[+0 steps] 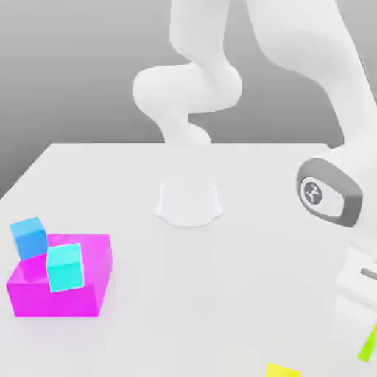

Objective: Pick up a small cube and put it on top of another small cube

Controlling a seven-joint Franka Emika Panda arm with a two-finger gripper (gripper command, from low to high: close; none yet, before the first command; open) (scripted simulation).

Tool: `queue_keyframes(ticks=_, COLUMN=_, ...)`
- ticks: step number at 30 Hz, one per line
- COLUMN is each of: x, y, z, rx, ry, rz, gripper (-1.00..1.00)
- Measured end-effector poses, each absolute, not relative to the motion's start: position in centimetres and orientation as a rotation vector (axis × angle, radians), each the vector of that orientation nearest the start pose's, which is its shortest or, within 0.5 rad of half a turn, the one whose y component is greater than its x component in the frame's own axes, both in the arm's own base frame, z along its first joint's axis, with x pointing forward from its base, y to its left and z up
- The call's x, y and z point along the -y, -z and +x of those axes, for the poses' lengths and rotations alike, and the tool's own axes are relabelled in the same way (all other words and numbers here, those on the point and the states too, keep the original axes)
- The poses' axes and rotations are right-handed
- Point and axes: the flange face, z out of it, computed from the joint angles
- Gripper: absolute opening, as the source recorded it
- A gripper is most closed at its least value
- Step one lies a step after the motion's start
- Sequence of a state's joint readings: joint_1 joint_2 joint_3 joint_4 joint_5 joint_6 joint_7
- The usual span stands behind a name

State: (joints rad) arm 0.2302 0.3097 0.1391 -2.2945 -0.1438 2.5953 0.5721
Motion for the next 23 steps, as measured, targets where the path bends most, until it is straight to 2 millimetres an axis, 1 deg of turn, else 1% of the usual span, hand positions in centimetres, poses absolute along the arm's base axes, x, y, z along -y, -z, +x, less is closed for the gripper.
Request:
queue_keyframes(ticks=3, x=-12.0, y=-24.0, z=50.0, rx=-0.421, ry=0.031, rz=-3.167, gripper=-1.00)
queue_keyframes(ticks=6, x=-4.5, y=-26.3, z=49.5, rx=-0.718, ry=0.037, rz=-3.126, gripper=-1.00)
queue_keyframes(ticks=7, x=-1.2, y=-27.1, z=49.1, rx=-0.844, ry=0.036, rz=-3.096, gripper=-1.00)
queue_keyframes(ticks=8, x=2.7, y=-27.9, z=48.4, rx=-0.995, ry=0.034, rz=-3.052, gripper=-1.00)
queue_keyframes(ticks=9, x=6.6, y=-28.8, z=47.2, rx=-1.151, ry=0.032, rz=-2.995, gripper=-1.00)
queue_keyframes(ticks=10, x=10.5, y=-29.9, z=45.5, rx=-1.313, ry=0.029, rz=-2.923, gripper=-1.00)
queue_keyframes(ticks=11, x=13.6, y=-30.9, z=43.7, rx=-1.454, ry=0.025, rz=-2.847, gripper=-1.00)
queue_keyframes(ticks=14, x=19.0, y=-32.9, z=38.7, rx=-1.729, ry=0.008, rz=-2.645, gripper=-1.00)
queue_keyframes(ticks=15, x=20.3, y=-32.8, z=37.4, rx=-1.790, ry=0.003, rz=-2.590, gripper=-1.00)
queue_keyframes(ticks=17, x=21.1, y=-31.0, z=36.6, rx=-1.832, ry=-0.001, rz=-2.548, gripper=-1.00)
queue_keyframes(ticks=19, x=21.3, y=-28.4, z=36.3, rx=-1.844, ry=-0.001, rz=-2.538, gripper=-1.00)
queue_keyframes(ticks=20, x=21.4, y=-27.5, z=36.2, rx=-1.847, ry=-0.001, rz=-2.537, gripper=1.00)
queue_keyframes(ticks=23, x=21.4, y=-27.5, z=36.2, rx=-1.847, ry=-0.001, rz=-2.537, gripper=1.00)
